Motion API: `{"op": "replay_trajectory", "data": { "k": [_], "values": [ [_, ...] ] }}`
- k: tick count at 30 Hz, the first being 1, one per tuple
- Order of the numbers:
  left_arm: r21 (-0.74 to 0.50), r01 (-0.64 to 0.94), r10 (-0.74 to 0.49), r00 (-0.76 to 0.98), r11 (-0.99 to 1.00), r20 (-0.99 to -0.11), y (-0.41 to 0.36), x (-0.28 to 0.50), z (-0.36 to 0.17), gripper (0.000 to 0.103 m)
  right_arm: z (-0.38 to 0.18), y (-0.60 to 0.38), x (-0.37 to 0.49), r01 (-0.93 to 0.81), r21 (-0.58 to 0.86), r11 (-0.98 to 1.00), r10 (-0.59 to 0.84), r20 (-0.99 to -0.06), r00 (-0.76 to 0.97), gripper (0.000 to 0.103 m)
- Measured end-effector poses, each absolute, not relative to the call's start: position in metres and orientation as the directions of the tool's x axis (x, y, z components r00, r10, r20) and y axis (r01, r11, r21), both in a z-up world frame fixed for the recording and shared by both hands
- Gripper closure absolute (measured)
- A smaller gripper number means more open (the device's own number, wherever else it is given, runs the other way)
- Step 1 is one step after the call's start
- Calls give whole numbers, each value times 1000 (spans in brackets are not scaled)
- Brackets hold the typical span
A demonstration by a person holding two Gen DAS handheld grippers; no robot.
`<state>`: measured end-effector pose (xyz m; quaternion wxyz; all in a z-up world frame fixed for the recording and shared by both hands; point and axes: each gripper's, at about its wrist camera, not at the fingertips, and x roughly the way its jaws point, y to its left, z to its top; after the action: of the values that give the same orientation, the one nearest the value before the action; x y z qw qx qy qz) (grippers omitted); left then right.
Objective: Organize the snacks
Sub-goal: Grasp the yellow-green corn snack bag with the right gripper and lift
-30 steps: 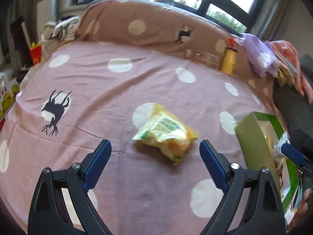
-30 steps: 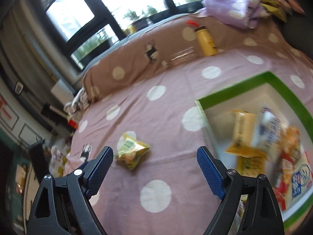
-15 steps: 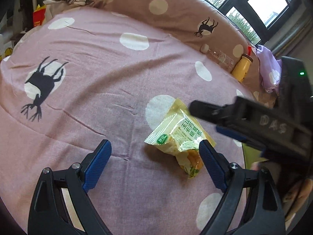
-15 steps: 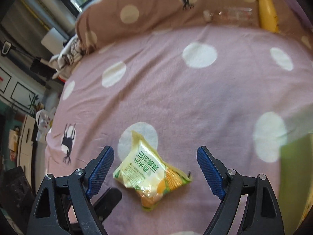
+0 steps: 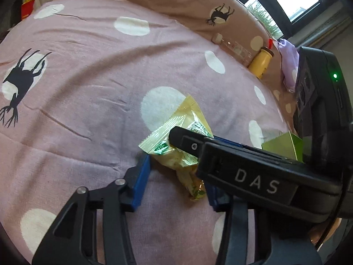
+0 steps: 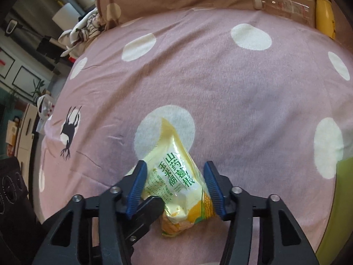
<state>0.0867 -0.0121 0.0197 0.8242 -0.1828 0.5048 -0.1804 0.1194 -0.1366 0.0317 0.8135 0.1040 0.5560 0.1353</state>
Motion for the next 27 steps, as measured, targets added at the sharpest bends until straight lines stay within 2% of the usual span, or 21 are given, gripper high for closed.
{"op": "replay_trajectory", "data": {
  "k": [3,9,17,27],
  "values": [
    [-470,137,-481,417,872,-771,-18,84,22,69,32,-137,114,-101,343,934,357,-870,341,55],
    [-427,194,-468,430,883,-772,-27,71,34,73,38,-142,95,-92,426,900,429,-830,357,60],
    [-382,270,-468,494,884,-733,-31,45,65,74,75,-133,61,-110,392,914,396,-796,458,60],
    [-330,440,-535,514,835,-670,-53,9,92,74,104,-158,7,-17,402,916,327,-721,611,60]
  ]
}}
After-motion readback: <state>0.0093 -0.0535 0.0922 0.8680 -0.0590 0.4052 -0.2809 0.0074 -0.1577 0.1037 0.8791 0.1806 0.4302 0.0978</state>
